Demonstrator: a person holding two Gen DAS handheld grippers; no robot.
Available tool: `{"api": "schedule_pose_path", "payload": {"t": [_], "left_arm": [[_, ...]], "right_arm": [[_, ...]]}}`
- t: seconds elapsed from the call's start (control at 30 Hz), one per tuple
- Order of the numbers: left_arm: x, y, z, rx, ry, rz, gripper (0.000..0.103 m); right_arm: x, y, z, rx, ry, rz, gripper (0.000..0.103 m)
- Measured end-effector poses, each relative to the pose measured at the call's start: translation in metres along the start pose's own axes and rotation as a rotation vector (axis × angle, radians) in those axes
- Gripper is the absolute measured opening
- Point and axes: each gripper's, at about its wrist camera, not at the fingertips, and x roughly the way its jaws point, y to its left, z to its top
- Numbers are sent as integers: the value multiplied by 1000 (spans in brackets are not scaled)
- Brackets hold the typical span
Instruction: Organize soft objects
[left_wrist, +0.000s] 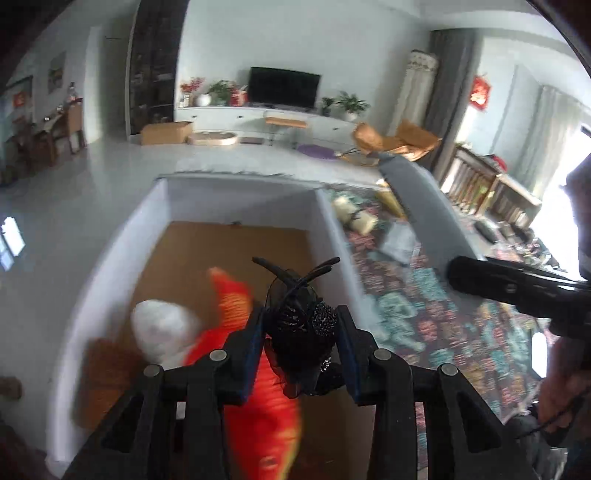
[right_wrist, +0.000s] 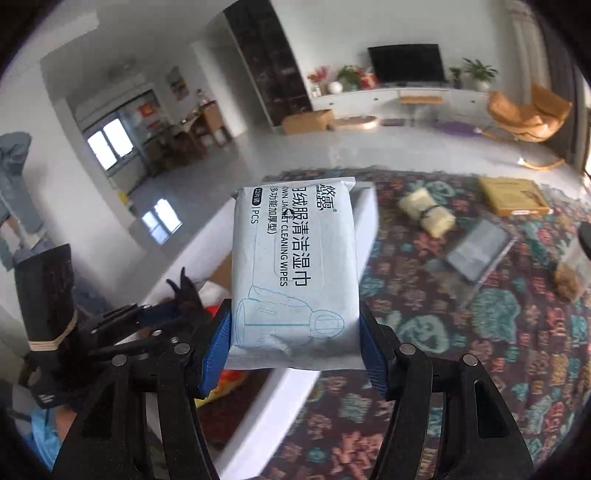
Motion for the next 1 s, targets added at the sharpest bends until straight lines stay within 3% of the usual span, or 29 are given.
{"api": "schedule_pose_path", "payload": {"t": [0.07,0.1,0.2,0.27,0.33,0.4,0.5,0.6,0.7,0.73,0.77,0.83,0.9,1.0], "left_arm": [[13,31,-13,-17,61,126,77],[20,45,-20,-42,89,163,100],[23,74,-34,-118,93,208,101],[22,79,-36,-134,59,219,101],[22,75,-34,-134,25,228,101],[20,61,-30,-128,-13,191,101],[12,31,-25,-80,-56,96,101],[11,-18,-19,-24,-64,-35,101],[3,-73,-23,42,-66,-198,101],[0,-90,-26,70,-58,-242,101],[-1,-110,-29,106,-44,-283,101],[3,-151,-38,187,8,-335,101],[4,-187,-46,253,40,-382,101],[6,-221,-61,299,59,-417,101]], "right_arm": [[30,28,-7,-23,42,62,75],[46,35,-10,-26,73,100,82],[73,36,-25,9,146,157,82],[66,20,-31,11,114,158,82],[50,7,-34,-10,53,97,82],[33,-15,-36,-33,-9,-3,84],[22,-63,-52,-32,-61,-227,88],[39,-139,-85,43,9,-513,88],[41,-211,-130,192,34,-681,88],[36,-235,-138,282,60,-683,89],[18,-244,-141,348,-30,-616,88],[-11,-252,-148,416,-135,-630,88],[-12,-270,-154,492,-95,-634,88],[-14,-266,-152,459,-97,-681,88]]}}
